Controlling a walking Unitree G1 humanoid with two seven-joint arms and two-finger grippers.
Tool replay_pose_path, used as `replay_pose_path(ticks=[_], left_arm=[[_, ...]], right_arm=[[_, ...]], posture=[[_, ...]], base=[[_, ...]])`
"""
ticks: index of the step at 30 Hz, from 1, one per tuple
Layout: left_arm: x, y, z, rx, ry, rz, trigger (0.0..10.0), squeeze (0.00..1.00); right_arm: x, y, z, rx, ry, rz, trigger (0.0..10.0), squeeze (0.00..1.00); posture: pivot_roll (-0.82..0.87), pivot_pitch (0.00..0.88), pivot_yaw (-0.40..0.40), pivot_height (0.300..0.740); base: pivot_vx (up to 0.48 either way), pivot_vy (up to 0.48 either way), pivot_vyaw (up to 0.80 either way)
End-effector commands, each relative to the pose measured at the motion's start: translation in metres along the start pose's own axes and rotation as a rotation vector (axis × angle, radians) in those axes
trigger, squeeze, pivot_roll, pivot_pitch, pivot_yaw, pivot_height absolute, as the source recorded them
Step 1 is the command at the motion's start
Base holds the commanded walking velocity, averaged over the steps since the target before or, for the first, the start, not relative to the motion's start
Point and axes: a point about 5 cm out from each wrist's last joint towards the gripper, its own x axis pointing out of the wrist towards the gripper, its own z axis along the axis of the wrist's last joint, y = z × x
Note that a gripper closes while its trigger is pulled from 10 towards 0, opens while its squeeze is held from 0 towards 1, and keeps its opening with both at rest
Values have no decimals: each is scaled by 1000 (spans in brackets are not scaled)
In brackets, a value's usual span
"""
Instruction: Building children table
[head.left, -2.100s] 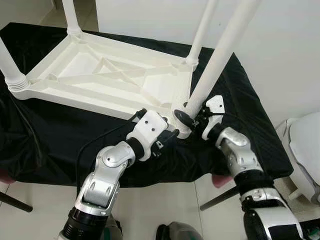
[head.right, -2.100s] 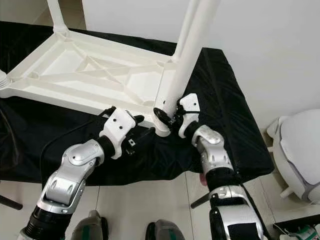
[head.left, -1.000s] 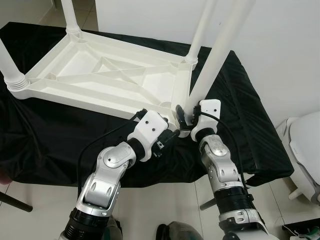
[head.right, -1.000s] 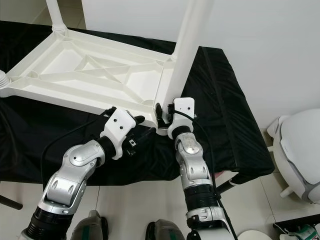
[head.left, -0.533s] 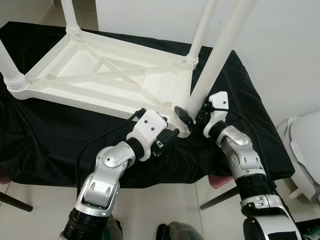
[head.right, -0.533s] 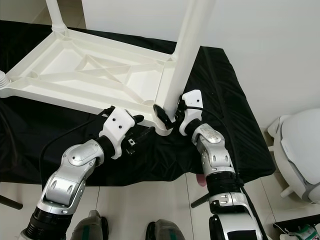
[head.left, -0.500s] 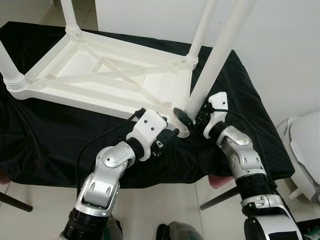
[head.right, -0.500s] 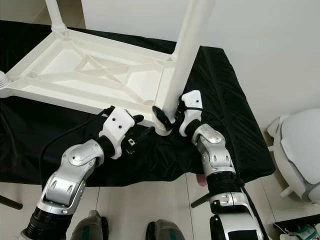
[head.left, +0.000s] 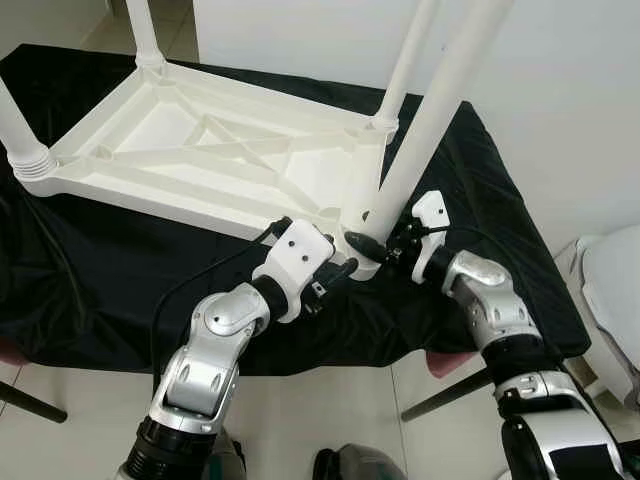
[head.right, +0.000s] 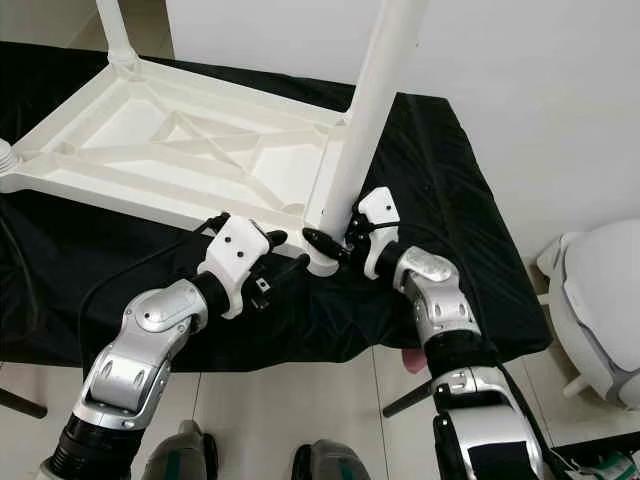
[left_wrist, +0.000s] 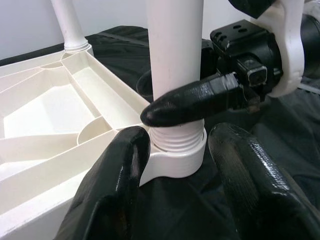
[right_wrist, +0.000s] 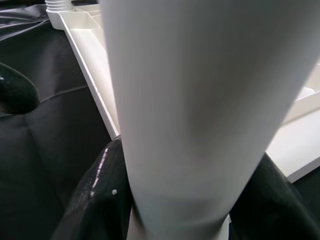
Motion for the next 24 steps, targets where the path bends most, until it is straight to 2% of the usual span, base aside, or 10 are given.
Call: replay_pose_path(ticks=[1, 10, 11, 16, 18, 20, 22, 23, 24], left_arm=[[-1, -1, 0, -2, 4, 50, 10000, 0], [-7, -6, -6, -2, 34, 10, 10000, 0], [-7, -7, -6, -2, 35, 6, 10000, 0], [-8, -8, -6, -3, 38, 2, 10000, 0], [-8, -8, -6, -6, 38, 3, 10000, 0], [-8, -8, -6, -6, 38, 3, 10000, 0], [-9, -9, -6, -8, 39, 3, 10000, 0], [-9, -9, -6, -13, 38, 4, 10000, 0], [-9, -9, -6, -13, 38, 4, 10000, 0]], right_arm=[[-4, -3, -5, 9, 21, 4, 0, 0], [-8, -9, -11, 36, 14, -62, 0, 0], [-8, -9, -12, 40, 11, -81, 10000, 0], [-6, -7, -16, 68, 9, -145, 10000, 0], [-4, -5, -18, 69, 13, -213, 10000, 0], [-4, -5, -18, 69, 13, -213, 10000, 0], [-2, -2, -18, 81, 4, -254, 10000, 0], [2, 6, -16, 112, -22, -346, 10000, 0], [2, 6, -16, 112, -22, -346, 10000, 0]], posture=[[-15, 2, -94, 740], [-21, 15, -94, 740], [-19, 13, -94, 740], [-18, 18, -97, 740], [-18, 20, -99, 740], [-18, 20, -99, 740], [-19, 21, -98, 740], [-24, 21, -98, 740], [-24, 21, -98, 740]], base=[[0, 0, 0], [0, 0, 0], [0, 0, 0], [0, 0, 0], [0, 0, 0], [0, 0, 0], [0, 0, 0], [0, 0, 0], [0, 0, 0]])
